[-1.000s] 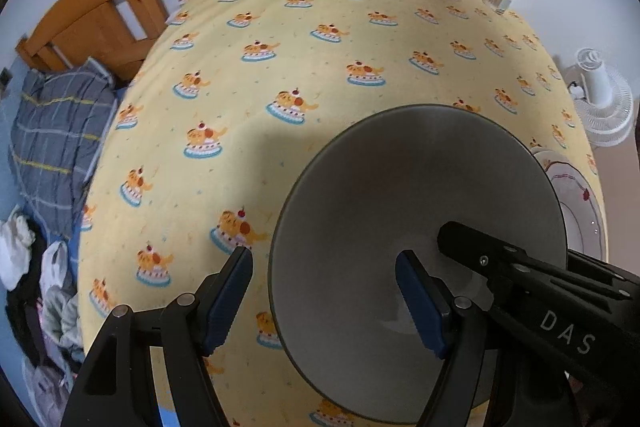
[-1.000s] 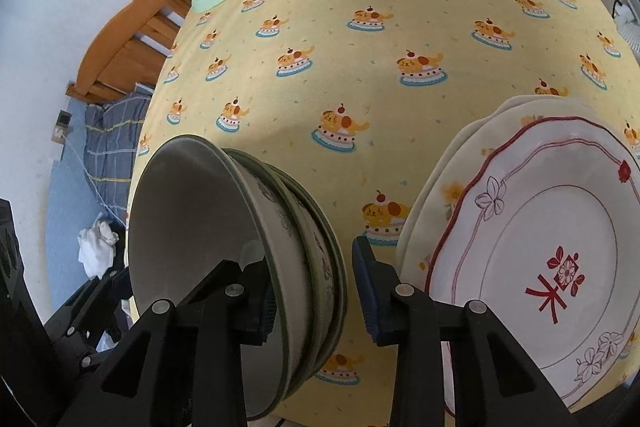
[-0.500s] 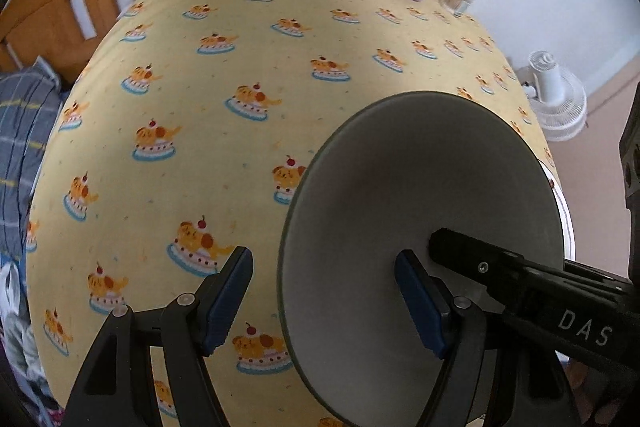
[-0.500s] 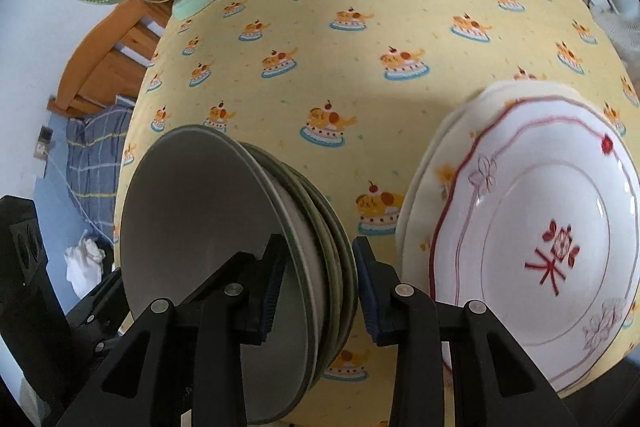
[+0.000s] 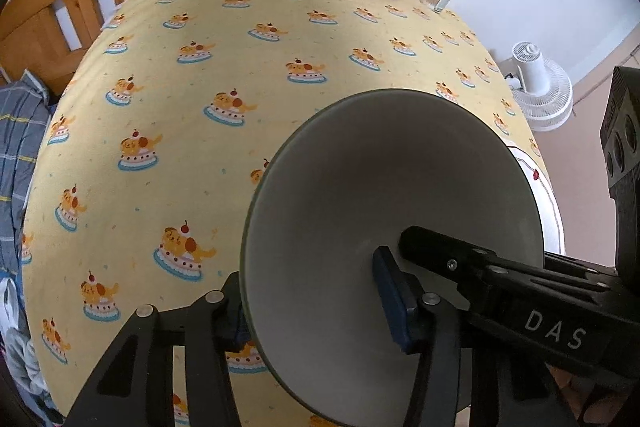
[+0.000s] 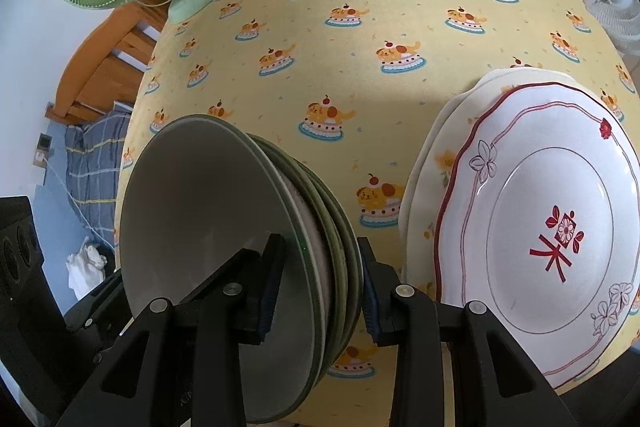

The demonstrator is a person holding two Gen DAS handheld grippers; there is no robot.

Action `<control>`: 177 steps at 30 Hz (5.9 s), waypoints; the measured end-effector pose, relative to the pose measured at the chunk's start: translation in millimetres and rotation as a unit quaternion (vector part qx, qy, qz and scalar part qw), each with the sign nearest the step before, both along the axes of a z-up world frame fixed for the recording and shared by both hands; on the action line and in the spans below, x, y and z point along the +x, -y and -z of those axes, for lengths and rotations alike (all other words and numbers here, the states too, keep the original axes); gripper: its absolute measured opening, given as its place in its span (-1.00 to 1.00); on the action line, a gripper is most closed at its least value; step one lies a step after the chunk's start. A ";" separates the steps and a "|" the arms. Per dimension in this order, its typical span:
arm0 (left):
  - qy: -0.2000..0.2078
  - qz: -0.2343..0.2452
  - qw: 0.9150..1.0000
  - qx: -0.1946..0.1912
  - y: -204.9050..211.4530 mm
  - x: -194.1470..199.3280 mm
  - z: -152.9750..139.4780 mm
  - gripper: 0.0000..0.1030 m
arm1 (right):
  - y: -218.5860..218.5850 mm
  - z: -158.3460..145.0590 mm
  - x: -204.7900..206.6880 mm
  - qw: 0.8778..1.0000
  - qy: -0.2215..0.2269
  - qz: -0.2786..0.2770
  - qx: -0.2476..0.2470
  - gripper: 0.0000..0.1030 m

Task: Organize plates and bowls

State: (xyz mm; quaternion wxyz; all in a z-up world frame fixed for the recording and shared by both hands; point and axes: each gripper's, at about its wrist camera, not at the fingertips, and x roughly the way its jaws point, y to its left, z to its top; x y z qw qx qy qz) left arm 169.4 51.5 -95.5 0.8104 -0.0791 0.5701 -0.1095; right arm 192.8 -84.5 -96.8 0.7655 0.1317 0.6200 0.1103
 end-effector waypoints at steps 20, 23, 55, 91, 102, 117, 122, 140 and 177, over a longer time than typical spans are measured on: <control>0.016 0.012 1.000 0.008 14.7 -29.1 -40.9 -0.07 | 13.9 -41.7 -34.0 1.000 0.015 0.017 -0.004 -0.26; 0.024 0.027 0.999 0.002 17.0 -31.8 -52.3 -0.07 | 16.6 -54.1 -40.8 0.999 0.025 0.033 -0.009 -0.26; 0.037 -0.079 0.996 0.007 132.7 -38.7 -70.0 -0.07 | 132.2 -69.5 -21.6 0.997 0.043 -0.060 0.002 -0.26; -0.012 -0.102 0.995 -0.005 181.3 -8.9 -31.6 -0.07 | 179.1 -26.7 13.7 0.997 0.005 -0.078 -0.013 -0.26; -0.020 -0.119 0.993 -0.007 185.6 -15.5 -31.3 0.03 | 186.0 -27.2 7.7 0.996 0.013 -0.087 -0.002 -0.26; 0.048 -0.080 0.995 0.041 161.8 -33.0 -75.1 0.72 | 176.7 -77.3 -25.2 0.989 0.120 -0.033 -0.077 0.45; 0.096 -0.040 0.993 0.055 136.1 -37.7 -99.8 0.71 | 151.5 -104.6 -50.0 0.979 0.166 0.018 -0.121 0.48; 0.240 -0.023 0.965 0.103 22.1 -84.9 -110.8 0.72 | 39.2 -119.3 -117.6 0.953 0.256 0.098 -0.129 0.48; 0.294 -0.087 0.946 0.102 -1.5 -191.8 -76.6 0.94 | 34.8 -75.1 -217.5 0.931 0.335 0.065 -0.131 0.56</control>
